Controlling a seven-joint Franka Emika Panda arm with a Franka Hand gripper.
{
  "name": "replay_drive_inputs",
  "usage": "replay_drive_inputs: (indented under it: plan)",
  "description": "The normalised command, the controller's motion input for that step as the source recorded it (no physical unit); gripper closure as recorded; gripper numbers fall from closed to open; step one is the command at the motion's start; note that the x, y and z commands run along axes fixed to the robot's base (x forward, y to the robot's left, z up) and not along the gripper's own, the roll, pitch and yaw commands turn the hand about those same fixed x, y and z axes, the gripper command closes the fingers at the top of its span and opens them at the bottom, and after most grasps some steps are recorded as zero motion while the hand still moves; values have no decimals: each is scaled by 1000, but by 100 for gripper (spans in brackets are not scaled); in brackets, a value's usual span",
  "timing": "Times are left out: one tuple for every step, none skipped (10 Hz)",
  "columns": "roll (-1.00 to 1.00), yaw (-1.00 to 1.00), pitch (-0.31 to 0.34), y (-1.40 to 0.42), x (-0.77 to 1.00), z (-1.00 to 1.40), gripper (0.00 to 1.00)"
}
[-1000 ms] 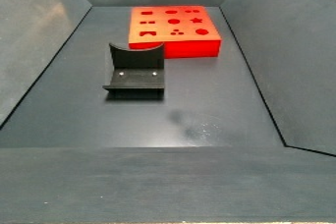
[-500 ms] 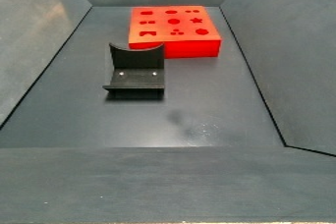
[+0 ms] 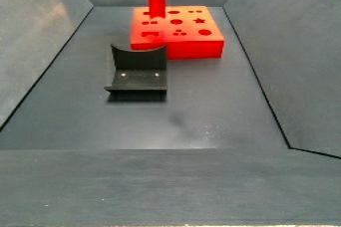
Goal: Pick up the arch object. Move up. Place the arch object on the fixture. Regrasp the arch object. Move to above the board. Insert the arch object.
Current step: Insert the arch object.
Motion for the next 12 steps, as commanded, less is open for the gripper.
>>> replay_drive_inputs:
  plan:
    - [56, 529, -186, 131, 177, -551, 100]
    - [0, 131, -36, 100, 143, -329, 100]
    - [0, 0, 0, 160, 123, -189, 100]
    - [-20, 0, 0, 183, 157, -177, 100]
    - [-20, 0, 3, 214, 137, -146, 100]
    - [0, -3, 0, 177, 89, -186, 100]
    - [-27, -20, -34, 71, 9, -346, 100]
    - [-136, -49, -79, 0, 51, -400, 100]
    - [-194, 0, -51, 0, 171, -286, 100]
    - [-247, -9, -43, 0, 211, -240, 100]
    - [-247, -60, -60, 0, 186, -217, 100]
    - [-183, -71, -80, 0, 129, -311, 100]
